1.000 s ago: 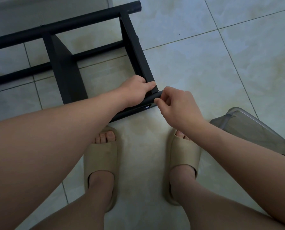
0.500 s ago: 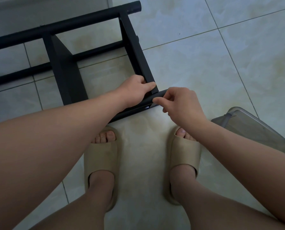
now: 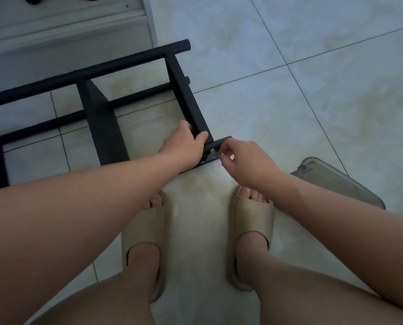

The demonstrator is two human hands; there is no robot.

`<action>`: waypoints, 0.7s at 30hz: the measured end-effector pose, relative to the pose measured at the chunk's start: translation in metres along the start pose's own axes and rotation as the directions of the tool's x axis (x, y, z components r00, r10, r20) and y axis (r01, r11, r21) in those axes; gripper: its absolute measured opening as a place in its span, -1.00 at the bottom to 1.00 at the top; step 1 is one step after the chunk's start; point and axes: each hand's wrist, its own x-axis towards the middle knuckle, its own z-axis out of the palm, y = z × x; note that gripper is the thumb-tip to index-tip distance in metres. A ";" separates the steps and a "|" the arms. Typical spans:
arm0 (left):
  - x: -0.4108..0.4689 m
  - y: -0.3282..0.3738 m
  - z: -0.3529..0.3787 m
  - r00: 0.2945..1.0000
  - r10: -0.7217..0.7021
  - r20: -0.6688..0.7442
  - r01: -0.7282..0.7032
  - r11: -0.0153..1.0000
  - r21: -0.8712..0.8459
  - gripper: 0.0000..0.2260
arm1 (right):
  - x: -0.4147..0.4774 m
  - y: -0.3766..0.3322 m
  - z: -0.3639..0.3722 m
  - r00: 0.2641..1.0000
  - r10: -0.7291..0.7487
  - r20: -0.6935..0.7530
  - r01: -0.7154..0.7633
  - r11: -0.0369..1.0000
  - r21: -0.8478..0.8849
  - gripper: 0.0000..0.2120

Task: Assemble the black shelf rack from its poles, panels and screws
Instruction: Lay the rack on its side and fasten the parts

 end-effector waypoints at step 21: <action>-0.082 0.111 0.119 0.715 0.453 0.533 -0.697 0.531 0.482 -0.38 | -0.145 0.212 -0.008 0.984 0.176 0.000 -0.170 0.951 -0.260 -0.40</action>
